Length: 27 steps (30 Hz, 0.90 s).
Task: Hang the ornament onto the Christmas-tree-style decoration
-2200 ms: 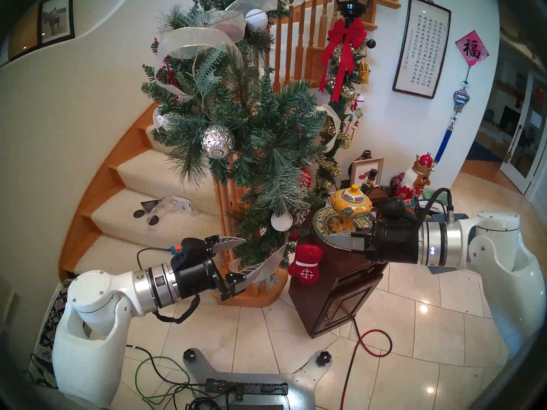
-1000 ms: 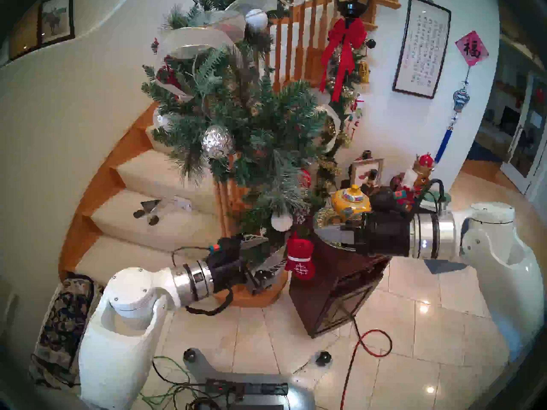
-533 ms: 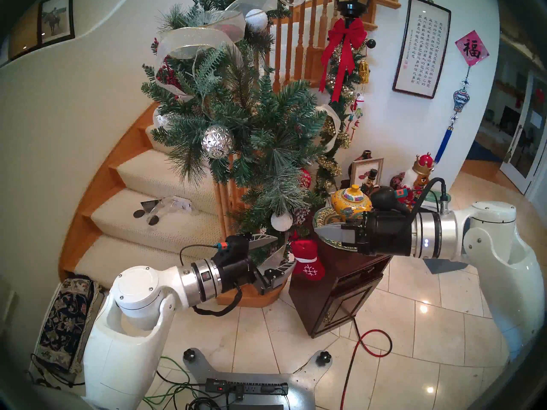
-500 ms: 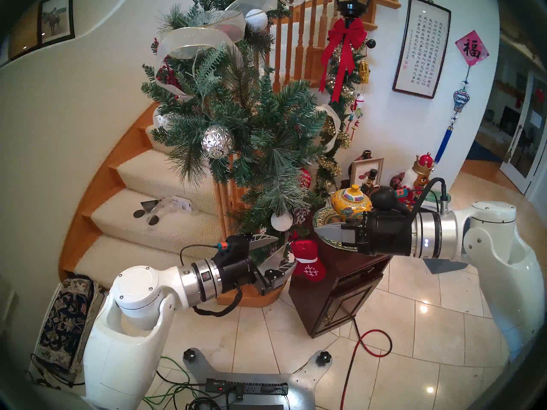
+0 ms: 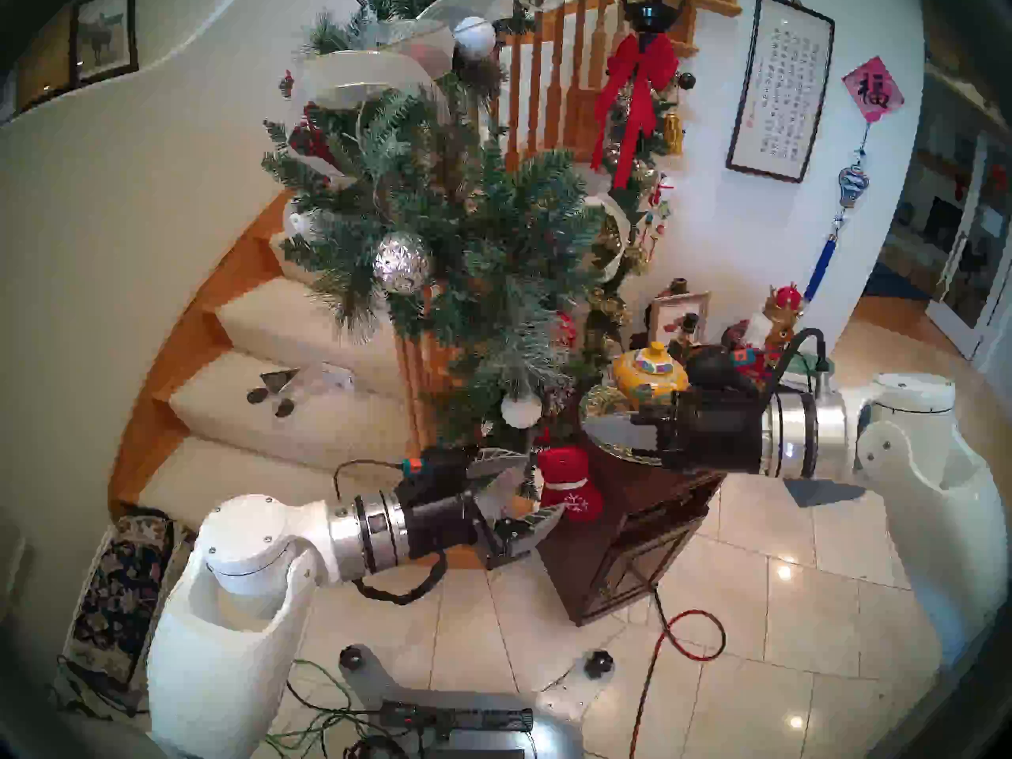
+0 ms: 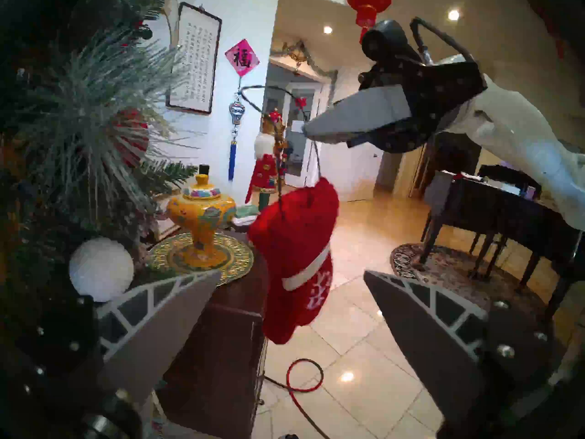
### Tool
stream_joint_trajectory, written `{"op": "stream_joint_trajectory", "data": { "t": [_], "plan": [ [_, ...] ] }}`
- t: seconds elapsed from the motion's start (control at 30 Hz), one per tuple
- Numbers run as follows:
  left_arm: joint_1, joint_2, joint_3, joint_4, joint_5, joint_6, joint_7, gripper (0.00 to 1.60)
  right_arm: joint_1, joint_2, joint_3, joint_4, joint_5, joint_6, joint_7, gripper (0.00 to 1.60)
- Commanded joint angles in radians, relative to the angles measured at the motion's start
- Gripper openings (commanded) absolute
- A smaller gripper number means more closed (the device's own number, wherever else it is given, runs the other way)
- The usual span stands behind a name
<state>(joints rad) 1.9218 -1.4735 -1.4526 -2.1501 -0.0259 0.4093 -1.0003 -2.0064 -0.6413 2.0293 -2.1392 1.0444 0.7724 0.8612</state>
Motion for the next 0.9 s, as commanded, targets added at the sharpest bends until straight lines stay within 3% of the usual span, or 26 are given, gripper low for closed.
{"op": "stream_joint_trajectory", "data": {
  "t": [0.0, 0.87],
  "plan": [
    [-0.008, -0.009, 0.003, -0.011, -0.007, -0.008, -0.001, 1.60, 0.003, -0.004, 0.014, -0.001, 0.005, 0.001, 0.002, 0.00],
    [-0.072, -0.017, 0.024, 0.081, 0.015, -0.059, 0.031, 1.60, 0.023, 0.012, 0.025, 0.022, 0.046, 0.020, 0.055, 0.00]
  ]
}}
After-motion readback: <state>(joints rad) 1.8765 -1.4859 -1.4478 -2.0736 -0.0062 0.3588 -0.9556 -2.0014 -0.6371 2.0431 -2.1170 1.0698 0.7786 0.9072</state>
